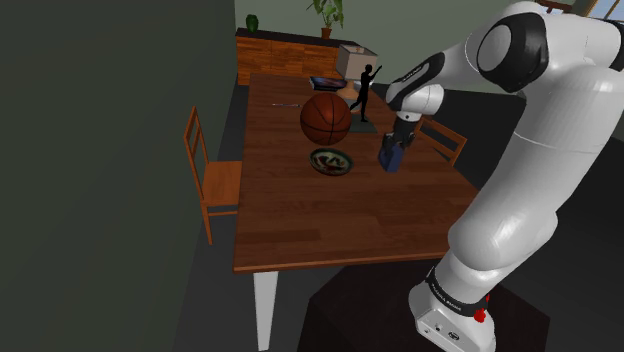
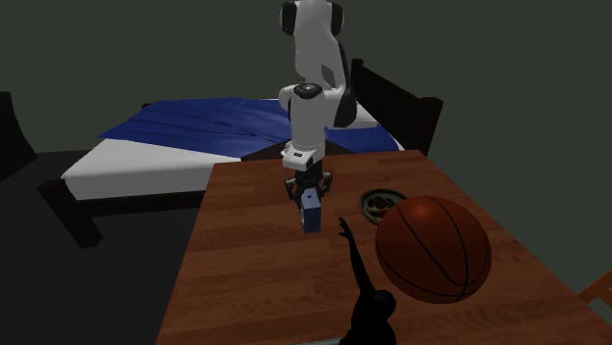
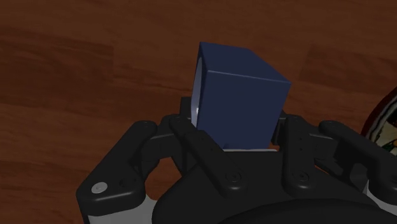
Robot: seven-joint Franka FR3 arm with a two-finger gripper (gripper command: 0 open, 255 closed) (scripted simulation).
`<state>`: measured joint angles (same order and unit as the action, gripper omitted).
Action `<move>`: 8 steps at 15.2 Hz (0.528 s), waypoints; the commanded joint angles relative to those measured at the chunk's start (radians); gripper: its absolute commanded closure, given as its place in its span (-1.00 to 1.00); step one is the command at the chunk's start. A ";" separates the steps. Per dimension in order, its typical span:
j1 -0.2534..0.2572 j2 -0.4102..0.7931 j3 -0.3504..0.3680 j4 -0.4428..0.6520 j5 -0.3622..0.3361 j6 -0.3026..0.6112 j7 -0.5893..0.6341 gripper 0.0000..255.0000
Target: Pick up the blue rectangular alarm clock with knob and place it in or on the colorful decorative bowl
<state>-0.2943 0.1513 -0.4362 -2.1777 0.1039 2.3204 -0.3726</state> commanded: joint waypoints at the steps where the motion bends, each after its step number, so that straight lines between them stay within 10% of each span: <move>1: 0.002 -0.018 -0.003 0.005 -0.012 -0.022 0.008 1.00; 8: 0.008 -0.075 -0.008 0.043 -0.048 -0.109 0.033 1.00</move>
<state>-0.2879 0.0868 -0.4438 -2.1400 0.0624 2.2257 -0.3441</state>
